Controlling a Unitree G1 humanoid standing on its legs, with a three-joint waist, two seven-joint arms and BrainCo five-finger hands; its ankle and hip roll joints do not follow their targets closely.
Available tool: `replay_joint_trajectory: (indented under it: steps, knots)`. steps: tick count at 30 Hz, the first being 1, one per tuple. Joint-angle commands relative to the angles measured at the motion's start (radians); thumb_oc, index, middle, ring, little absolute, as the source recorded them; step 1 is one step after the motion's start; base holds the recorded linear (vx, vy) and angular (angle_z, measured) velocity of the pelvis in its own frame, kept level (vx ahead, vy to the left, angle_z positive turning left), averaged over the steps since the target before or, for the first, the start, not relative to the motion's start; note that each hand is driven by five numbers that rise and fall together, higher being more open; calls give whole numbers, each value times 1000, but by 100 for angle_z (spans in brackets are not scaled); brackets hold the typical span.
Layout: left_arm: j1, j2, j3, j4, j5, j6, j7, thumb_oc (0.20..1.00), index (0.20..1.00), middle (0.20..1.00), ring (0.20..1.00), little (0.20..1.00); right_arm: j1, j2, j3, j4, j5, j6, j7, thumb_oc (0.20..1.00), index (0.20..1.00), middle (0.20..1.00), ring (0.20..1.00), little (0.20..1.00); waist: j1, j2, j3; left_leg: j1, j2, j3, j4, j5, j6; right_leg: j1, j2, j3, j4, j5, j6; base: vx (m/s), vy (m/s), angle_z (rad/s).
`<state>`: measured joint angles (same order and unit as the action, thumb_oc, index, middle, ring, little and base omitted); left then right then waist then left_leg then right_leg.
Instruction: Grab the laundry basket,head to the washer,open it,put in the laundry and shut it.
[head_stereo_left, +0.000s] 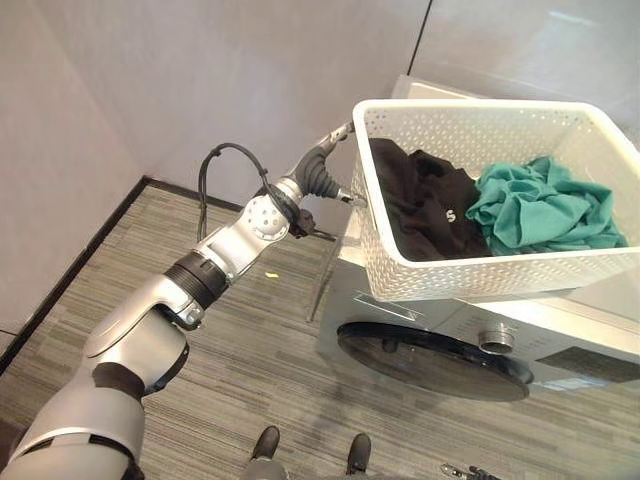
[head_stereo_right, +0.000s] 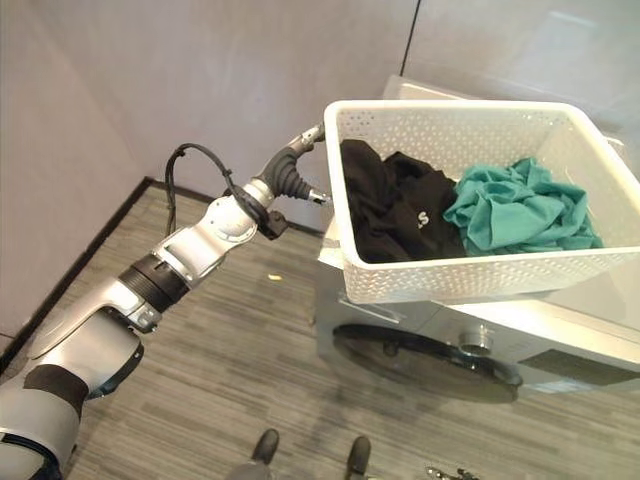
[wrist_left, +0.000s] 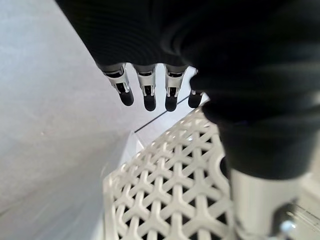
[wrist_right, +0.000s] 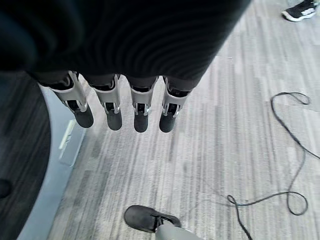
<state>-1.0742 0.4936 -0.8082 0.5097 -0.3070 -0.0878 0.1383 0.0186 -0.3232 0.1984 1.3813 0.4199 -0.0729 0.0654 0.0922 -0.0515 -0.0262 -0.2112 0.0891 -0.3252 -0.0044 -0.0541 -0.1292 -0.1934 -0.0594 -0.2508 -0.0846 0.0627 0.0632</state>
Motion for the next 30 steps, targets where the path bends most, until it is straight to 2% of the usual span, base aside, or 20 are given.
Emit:
replay_joint_trajectory:
  steps: [1, 10, 13, 15, 24, 27, 30]
  knots:
    - [-202, -56, 10, 47, -7, -67, 16, 1000, 1000, 1000, 1000, 1000, 37, -71, -37, -51, 48, -17, -24, 1000, 1000, 1000, 1000, 1000, -2, 19, 50, -61, -6, -96, -83, 157, 17, -20, -4, 10, -3, -13, 93, 31, -10, -11]
    - [-201, -89, 27, 38, -34, -81, 42, 1000, 1000, 1000, 1000, 1000, 42, -75, -42, -78, 69, -27, -32, 1000, 1000, 1000, 1000, 1000, -23, 3, 73, -87, 1, -77, -83, 158, 23, -56, -5, 30, -3, -5, 96, 3, 1, -7]
    - [-173, -123, 52, 16, -95, -105, 55, 1000, 1000, 1000, 1000, 1000, 45, -69, -38, -93, 72, -32, -36, 1000, 1000, 1000, 1000, 1000, -29, -5, 75, -92, 0, -79, -83, 159, 23, -62, -4, 35, -3, -4, 96, 1, 10, -12]
    - [-170, -126, 62, 20, -76, -101, 69, 1000, 1000, 1000, 1000, 1000, 47, -65, -36, -95, 71, -36, -38, 1000, 1000, 1000, 1000, 1000, -26, -7, 75, -93, 0, -82, -83, 161, 23, -62, -5, 32, -3, -4, 96, -2, 3, -2]
    - [-124, -44, 87, 183, 18, -40, 59, 1000, 1000, 1000, 1000, 1000, 38, -51, 24, -79, -1, -10, -13, 1000, 1000, 1000, 1000, 1000, 27, -16, 49, -56, -2, -113, -83, 167, -2, 19, -11, -30, -3, -30, 86, 21, -2, 10]
    - [-86, -8, 133, 246, 6, -29, 59, 1000, 1000, 1000, 1000, 1000, 9, -43, 49, -85, -37, -3, -12, 1000, 1000, 1000, 1000, 1000, 57, -17, 30, -49, -9, -135, -83, 175, -13, 55, -17, -69, -3, -37, 82, -2, 12, 37]
    - [-6, 45, 187, 210, -1, -29, 50, 1000, 1000, 1000, 1000, 1000, -6, -30, 58, -100, -53, -5, -16, 1000, 1000, 1000, 1000, 1000, 85, -14, 21, -40, -20, -172, -83, 178, -18, 91, -19, -114, -3, -49, 74, 20, -1, 41]
